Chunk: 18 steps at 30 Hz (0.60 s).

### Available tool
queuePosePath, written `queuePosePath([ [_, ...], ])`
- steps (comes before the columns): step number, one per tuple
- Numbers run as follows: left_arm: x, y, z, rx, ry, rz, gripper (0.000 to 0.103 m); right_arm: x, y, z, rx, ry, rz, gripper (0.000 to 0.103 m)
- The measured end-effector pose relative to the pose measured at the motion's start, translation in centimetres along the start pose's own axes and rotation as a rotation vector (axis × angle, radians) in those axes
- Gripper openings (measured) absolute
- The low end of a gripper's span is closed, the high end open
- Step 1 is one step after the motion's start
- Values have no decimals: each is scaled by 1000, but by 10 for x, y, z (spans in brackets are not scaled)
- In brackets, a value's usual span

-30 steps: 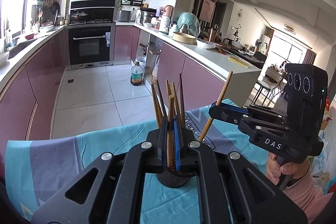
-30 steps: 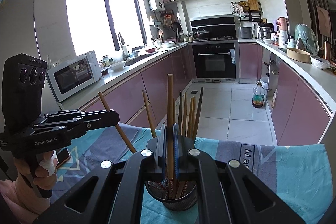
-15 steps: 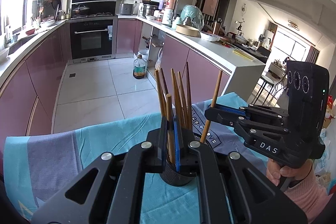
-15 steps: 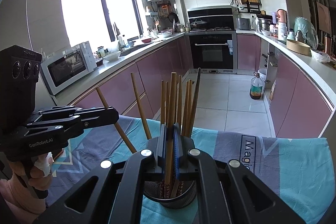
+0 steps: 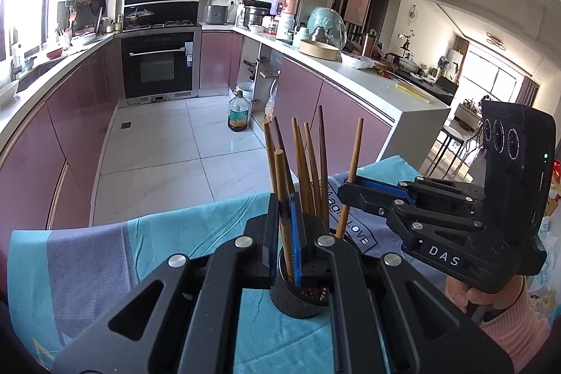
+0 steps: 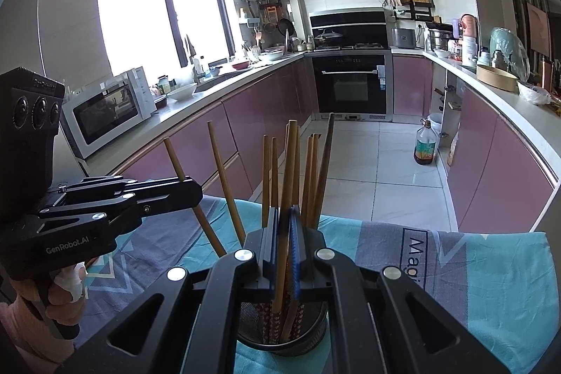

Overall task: Organize utensils
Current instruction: 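Lower the chopstick into the mesh cup with the right gripper, then open the right gripper and pull it back from the mesh cup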

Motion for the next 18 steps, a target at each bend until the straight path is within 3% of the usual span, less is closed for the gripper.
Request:
queuePosePath([
  [12, -19, 9, -2, 13, 25, -26, 8, -13, -3, -1, -4, 10, 16, 6],
  [16, -25, 13, 0, 18, 34, -32, 13, -15, -5, 0, -8, 7, 20, 7],
  [18, -25, 15, 2, 19, 32, -38, 17, -14, -6, 1, -10, 4, 24, 15],
])
Point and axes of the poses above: each gripper's, at about its wrist camera, not at the fingertips, and x roughly against the way its jaws point, y to its left, z to its underside, the point moved 9 cm from there along -x, roughly the way its jaws point, and after that the axes turned 2 degrees about -x, right-handed, at the moved point
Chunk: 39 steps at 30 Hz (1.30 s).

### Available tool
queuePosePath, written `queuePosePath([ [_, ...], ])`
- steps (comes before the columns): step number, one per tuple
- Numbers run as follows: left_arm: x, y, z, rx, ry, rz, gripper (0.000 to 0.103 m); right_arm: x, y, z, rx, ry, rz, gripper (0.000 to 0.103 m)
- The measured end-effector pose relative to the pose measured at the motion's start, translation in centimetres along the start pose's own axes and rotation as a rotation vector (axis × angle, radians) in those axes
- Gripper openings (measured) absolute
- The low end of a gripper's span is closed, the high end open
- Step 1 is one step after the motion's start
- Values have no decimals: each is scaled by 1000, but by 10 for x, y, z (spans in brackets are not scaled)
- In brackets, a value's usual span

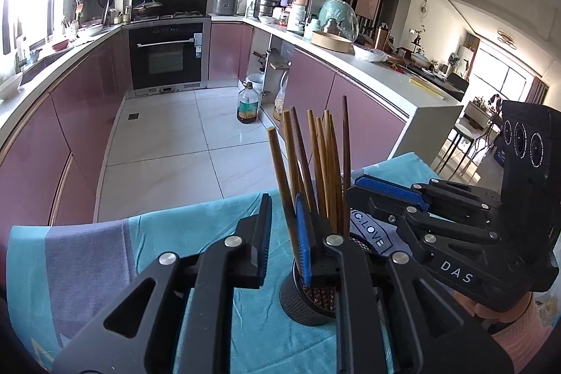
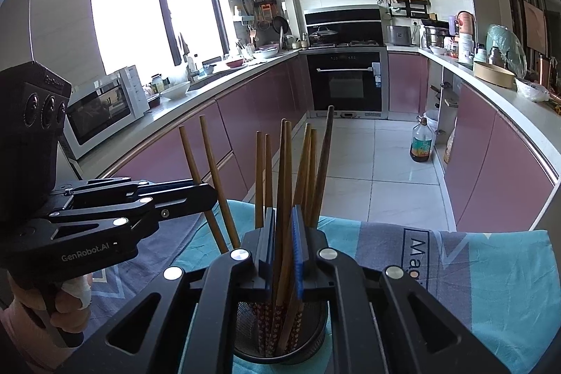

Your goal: Organize utensils

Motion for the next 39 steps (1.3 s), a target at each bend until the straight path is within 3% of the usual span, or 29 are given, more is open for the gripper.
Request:
queuePosePath([
  [2, 1, 4, 3, 8, -8, -6, 33, 1, -1, 2, -2, -5, 8, 29],
  [3, 3, 6, 5, 12, -17, -16, 37, 3, -1, 4, 0, -8, 11, 31],
  [5, 10, 10, 10, 15, -43, -35, 54, 6, 1, 8, 6, -12, 16, 41],
  [11, 36, 27, 32, 38, -120, -114, 91, 25, 8, 26, 56, -69, 75, 77],
  [13, 44, 33, 41, 30, -143, -160, 97, 31, 10, 34, 67, -90, 102, 88],
  [16, 56, 42, 58, 35, -168, -206, 97, 36, 14, 46, 81, -114, 138, 96],
  [27, 90, 59, 115, 83, -251, -326, 97, 54, 25, 77, 64, -194, 202, 96],
  [39, 103, 50, 136, 100, -301, -342, 97, 70, 38, 97, 57, -271, 276, 96],
])
Point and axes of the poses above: each gripper's, at about its wrist camera, not at the fingertips, and x roughly against the way its jaws point, y to its left, z to its underside, the point moved 9 cm from there along -x, roughly the way its jaws point, and after that the axes turned 2 degrees about -x, right-handed, at the moved point
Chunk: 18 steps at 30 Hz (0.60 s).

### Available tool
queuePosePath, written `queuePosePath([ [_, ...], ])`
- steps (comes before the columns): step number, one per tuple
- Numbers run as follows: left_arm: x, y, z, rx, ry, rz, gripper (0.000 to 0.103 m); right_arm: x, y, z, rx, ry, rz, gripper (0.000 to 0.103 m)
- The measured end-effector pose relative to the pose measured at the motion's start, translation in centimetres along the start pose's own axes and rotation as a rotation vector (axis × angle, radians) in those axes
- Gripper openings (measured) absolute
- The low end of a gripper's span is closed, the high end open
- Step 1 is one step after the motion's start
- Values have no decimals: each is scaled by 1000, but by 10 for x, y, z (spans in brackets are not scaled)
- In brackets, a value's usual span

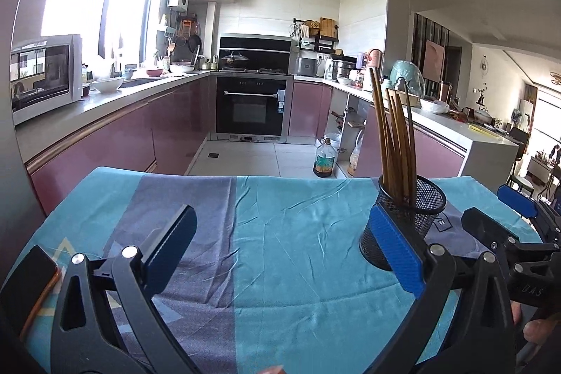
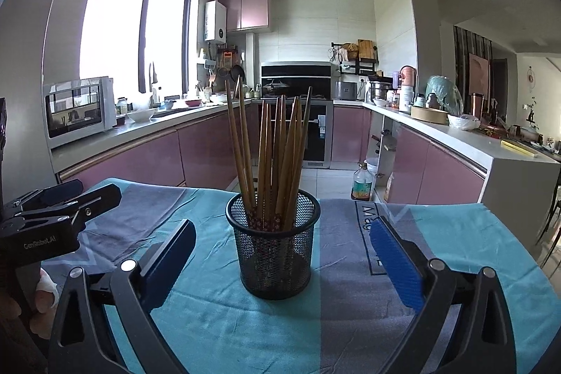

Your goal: Organize utensils

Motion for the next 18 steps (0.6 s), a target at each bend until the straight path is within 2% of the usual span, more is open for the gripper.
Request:
queuePosePath([
  [18, 8, -8, 11, 7, -22, 3, 97, 11, 0, 2, -20, -59, 39, 96],
])
Point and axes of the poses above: each gripper's, at about its wrist camera, not at the fingertips, and x roughly against the way its jaws point, y to its left, z to its underside, the point moved 9 cm from there along -x, roughly the way its jaws point, and after that the axes turned 2 degrees about -x, right-handed, at the moved point
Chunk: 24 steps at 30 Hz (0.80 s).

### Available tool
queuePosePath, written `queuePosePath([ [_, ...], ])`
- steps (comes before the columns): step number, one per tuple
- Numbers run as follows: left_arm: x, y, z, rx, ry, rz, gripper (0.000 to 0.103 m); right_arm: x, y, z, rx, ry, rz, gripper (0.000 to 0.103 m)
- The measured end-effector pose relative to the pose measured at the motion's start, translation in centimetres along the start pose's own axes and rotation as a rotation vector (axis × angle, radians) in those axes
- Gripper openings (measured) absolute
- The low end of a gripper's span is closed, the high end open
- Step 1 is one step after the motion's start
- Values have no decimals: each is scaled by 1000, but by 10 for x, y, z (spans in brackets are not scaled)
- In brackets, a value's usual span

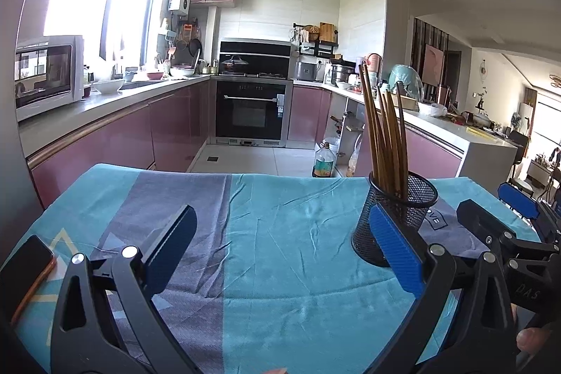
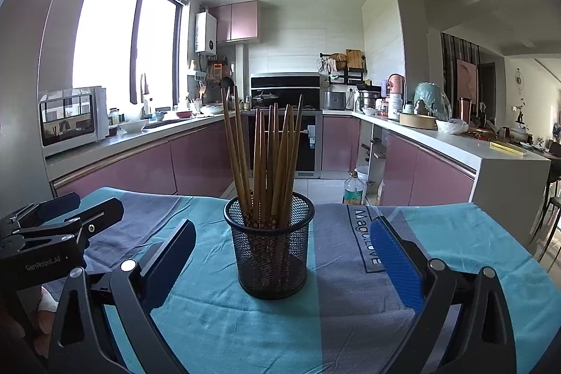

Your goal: Organize utensils

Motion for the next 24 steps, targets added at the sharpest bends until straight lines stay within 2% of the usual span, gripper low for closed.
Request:
queuePosePath([
  [24, 4, -4, 3, 13, -9, 4, 97, 2, 2, -1, -4, -16, -5, 96],
])
Point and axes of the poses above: each gripper's, at about its wrist camera, not at the fingertips, and x roughly against the way its jaws point, y to its left, z to its underside, the point moved 9 cm from there along -x, roughly the way its jaws point, and after that the axes turned 2 degrees about -x, right-handed, at the moved point
